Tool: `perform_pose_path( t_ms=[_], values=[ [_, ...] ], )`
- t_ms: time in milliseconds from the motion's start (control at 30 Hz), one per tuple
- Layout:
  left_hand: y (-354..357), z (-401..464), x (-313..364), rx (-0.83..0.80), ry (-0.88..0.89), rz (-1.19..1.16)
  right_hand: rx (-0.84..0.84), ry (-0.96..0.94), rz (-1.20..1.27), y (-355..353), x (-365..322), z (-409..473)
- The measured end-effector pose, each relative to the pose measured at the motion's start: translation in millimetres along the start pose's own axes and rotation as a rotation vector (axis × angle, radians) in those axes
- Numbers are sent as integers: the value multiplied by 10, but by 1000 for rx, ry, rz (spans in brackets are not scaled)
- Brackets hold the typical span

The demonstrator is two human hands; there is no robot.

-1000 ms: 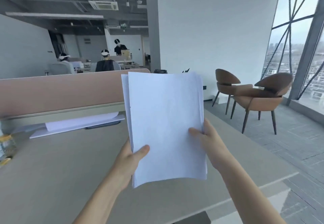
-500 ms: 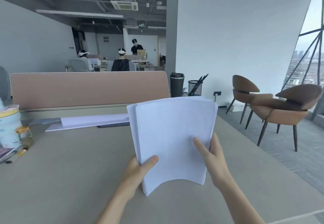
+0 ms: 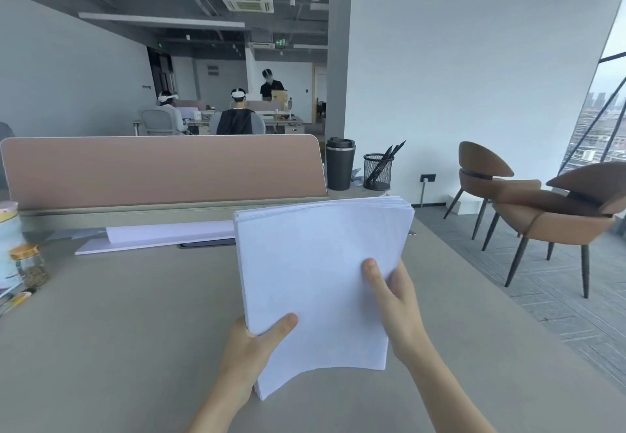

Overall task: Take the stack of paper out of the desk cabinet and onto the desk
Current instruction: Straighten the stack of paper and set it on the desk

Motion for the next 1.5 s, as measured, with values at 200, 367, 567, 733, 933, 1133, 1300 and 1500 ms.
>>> perform_pose_path(
  t_ms=[200,367,567,733,933,1133,1300,1500],
  values=[
    [39,174,62,33,39,38,57,-28,-43,-95,51,74],
    [61,159,-215,40,-54,31,34,101,-50,-55,490,-110],
    [53,241,-175,80,-41,84,76,172,-96,-143,493,-33],
    [96,313,-240,64,-108,112,67,270,-118,-200,641,-96],
    [669,889,-113,-65,-179,113,206,405,-223,-956,654,339],
    [1428,1556,-633,-99,-401,8,210,634,-443,-1897,1005,742],
    [1818,1960,-742,-6,-374,152,186,695,-579,-2378,1277,996],
    [2047,2284,-633,126,-211,589,166,703,-759,-2651,1493,1237]
  ],
)
Point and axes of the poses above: each hand's wrist, its own z-axis towards the middle knuckle, its own y-axis out of the palm, x = y × z, the point moved 5 cm from there along z, towards the middle knuckle, and after that the axes turned 14 degrees about -x, right-handed, at the moved point
